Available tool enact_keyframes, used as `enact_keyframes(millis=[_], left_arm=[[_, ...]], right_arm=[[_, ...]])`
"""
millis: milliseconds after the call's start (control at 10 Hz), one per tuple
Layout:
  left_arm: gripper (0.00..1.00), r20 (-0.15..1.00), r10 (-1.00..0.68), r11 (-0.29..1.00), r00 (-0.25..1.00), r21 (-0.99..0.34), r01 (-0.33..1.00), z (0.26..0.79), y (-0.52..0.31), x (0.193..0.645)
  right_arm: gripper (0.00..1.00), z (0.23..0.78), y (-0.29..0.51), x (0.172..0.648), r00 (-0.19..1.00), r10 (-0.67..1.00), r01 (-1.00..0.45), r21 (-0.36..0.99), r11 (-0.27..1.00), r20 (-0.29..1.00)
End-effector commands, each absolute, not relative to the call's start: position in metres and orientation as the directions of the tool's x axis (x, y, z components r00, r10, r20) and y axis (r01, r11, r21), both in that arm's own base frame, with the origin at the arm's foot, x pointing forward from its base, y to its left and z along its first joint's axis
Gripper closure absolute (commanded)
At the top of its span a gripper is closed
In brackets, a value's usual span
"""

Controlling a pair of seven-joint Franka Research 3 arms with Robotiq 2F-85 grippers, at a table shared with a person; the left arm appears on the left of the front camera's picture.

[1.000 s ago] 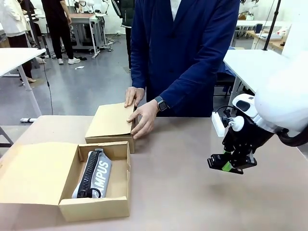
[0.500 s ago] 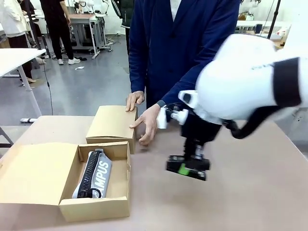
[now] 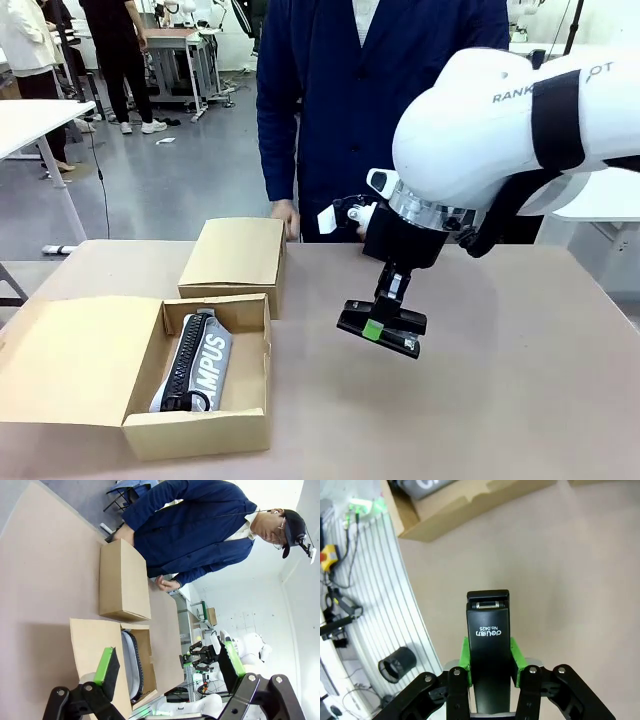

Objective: Place items inside the box.
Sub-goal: Pick up a Pencil pouch or Stapler and place it inside the Mailer Box closest to the robot.

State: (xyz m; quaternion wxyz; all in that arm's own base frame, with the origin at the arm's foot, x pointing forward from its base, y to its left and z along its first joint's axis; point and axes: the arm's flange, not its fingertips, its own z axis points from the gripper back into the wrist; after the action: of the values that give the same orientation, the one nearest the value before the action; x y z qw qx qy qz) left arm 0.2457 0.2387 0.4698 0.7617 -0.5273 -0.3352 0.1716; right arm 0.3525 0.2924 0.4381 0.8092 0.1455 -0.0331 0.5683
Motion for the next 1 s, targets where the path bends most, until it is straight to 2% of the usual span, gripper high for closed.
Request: enact_keyframes(millis=[0,200,300,400,600,700,800,900], left_arm=[[0.0,0.344,0.622,0.374,0.704,-0.92,0.119,0.471,0.239,0.247],[0.0,0.344,0.622,0.374,0.704,-0.92,0.119,0.471,0.239,0.247],[0.0,0.344,0.622,0.374,0.704,-0.92,0.119,0.471,0.239,0.247],[0.0,0.344,0.622,0.374,0.704,-0.92,0.119,0.471,0.239,0.247],[0.0,0.344,0.622,0.374,0.704,-0.92,0.119,0.471,0.239,0.247],[0.0,0.344,0.622,0.374,0.704,-0.92,0.119,0.471,0.239,0.247],[0.0,0.344,0.622,0.374,0.704,-0.92,0.119,0.471,0.239,0.247],[0.0,0.344,0.622,0.374,0.704,-0.92,0.119,0.471,0.239,0.247]], right_arm=[[0.68,0.443,0.291,0.339,0.381,0.9,-0.92,0.183,0.346,0.214],[0.68,0.442,0.303,0.339,0.378,0.901,-0.921,0.186,0.342,0.214],[0.68,0.447,0.325,0.34,0.439,0.861,-0.894,0.225,0.388,0.257],[0.68,0.45,0.367,0.336,0.498,0.826,-0.855,0.307,0.417,0.265],[0.68,0.44,0.455,0.331,0.563,0.795,-0.816,0.306,0.49,0.227],[0.68,0.436,0.485,0.33,0.537,0.811,-0.839,0.244,0.486,0.232],[0.68,0.423,0.481,0.341,0.236,0.972,-0.946,0.23,0.227,0.01],[0.68,0.44,0.454,0.31,0.525,0.818,-0.838,0.313,0.447,0.236]])
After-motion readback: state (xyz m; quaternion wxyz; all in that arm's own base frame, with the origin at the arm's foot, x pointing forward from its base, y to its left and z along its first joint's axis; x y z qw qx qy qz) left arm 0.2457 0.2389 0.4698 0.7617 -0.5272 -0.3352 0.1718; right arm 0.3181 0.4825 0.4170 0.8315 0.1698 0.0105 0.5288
